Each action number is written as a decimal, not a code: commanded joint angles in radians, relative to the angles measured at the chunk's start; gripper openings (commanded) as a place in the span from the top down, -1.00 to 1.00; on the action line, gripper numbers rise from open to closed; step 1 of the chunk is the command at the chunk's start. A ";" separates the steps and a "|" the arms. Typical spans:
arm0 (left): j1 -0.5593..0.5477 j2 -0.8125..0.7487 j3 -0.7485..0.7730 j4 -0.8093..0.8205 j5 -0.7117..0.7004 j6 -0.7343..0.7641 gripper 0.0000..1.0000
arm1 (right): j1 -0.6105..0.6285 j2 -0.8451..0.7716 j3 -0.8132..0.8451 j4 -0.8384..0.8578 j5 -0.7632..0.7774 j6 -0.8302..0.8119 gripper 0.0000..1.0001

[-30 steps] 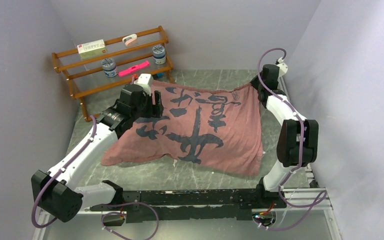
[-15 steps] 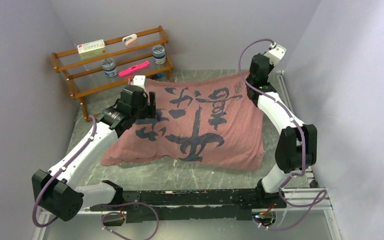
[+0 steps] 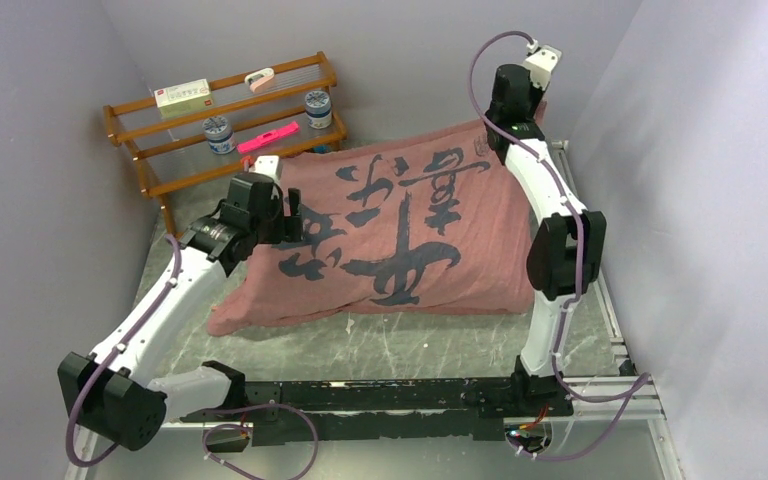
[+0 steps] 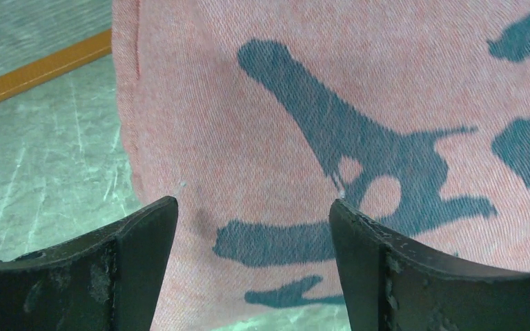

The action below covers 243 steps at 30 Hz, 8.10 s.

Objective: Put the pillow into the pillowcase

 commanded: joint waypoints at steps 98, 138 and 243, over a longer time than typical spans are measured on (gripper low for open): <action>0.056 0.102 0.205 -0.217 -0.079 0.154 0.90 | -0.203 -0.909 -0.863 -0.600 -0.573 0.451 -0.72; 0.039 0.107 0.389 -0.216 0.218 0.123 -0.25 | -0.349 -0.819 -1.260 -0.026 -1.473 0.496 0.24; -0.571 0.771 0.733 0.484 0.263 0.059 0.90 | -0.519 -0.025 -1.019 0.453 -1.688 0.331 -0.10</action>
